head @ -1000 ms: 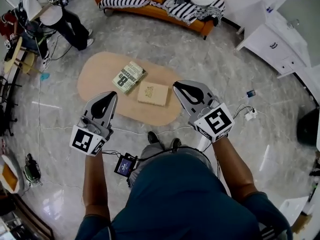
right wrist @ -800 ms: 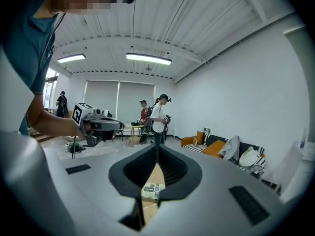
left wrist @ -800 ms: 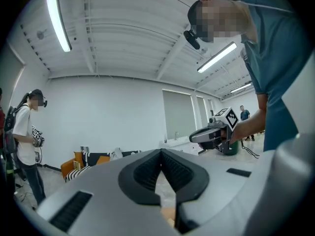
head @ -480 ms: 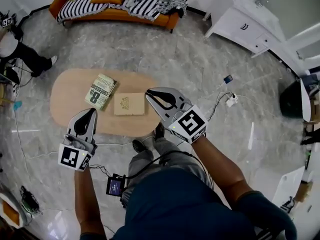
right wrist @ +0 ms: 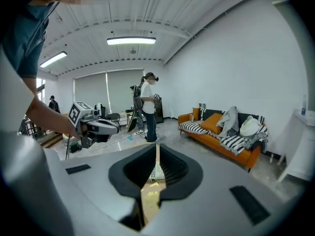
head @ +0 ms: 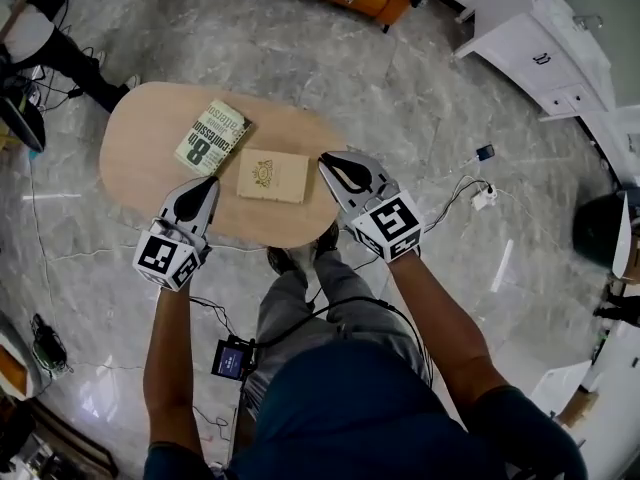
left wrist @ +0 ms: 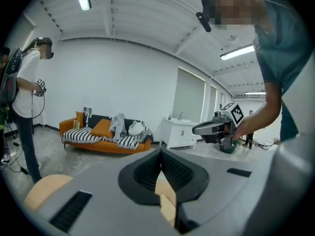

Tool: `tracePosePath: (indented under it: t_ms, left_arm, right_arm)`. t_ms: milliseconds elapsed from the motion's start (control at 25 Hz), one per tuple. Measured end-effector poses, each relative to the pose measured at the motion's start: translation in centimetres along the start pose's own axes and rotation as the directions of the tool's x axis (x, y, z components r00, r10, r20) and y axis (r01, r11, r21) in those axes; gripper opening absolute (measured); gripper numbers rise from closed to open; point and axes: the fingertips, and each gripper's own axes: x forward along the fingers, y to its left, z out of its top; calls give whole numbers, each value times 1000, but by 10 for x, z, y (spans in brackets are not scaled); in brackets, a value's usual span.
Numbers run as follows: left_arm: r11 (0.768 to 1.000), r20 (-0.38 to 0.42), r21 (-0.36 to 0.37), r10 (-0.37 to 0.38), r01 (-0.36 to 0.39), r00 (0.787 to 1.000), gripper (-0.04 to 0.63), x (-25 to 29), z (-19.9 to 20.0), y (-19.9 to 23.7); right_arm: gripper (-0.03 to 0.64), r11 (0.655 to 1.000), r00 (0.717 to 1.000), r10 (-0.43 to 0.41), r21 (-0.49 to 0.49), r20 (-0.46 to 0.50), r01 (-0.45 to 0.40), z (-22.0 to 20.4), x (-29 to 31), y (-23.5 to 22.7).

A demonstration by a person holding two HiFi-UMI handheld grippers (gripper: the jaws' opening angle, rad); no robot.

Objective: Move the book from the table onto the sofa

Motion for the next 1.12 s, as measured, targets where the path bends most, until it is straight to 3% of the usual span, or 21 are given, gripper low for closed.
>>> tracePosePath:
  t_ms: [320,680,1120]
  left_arm:
    - [992,-131,-123,-25,9,991,5,53,-94,37]
    - [973,-275,-231,-49,-17,960,12,100,-200,69]
    - [944,-426,-313,-42,-104,904,147,137,-307,99]
  right_arm:
    - [31,995,995,12,97,-104,-2,-86,53,-29]
    - [91,978,966,30,209,-256,25,-200,104,-49]
    - [144,930,903,74,356,-424,91,-327,134,-60]
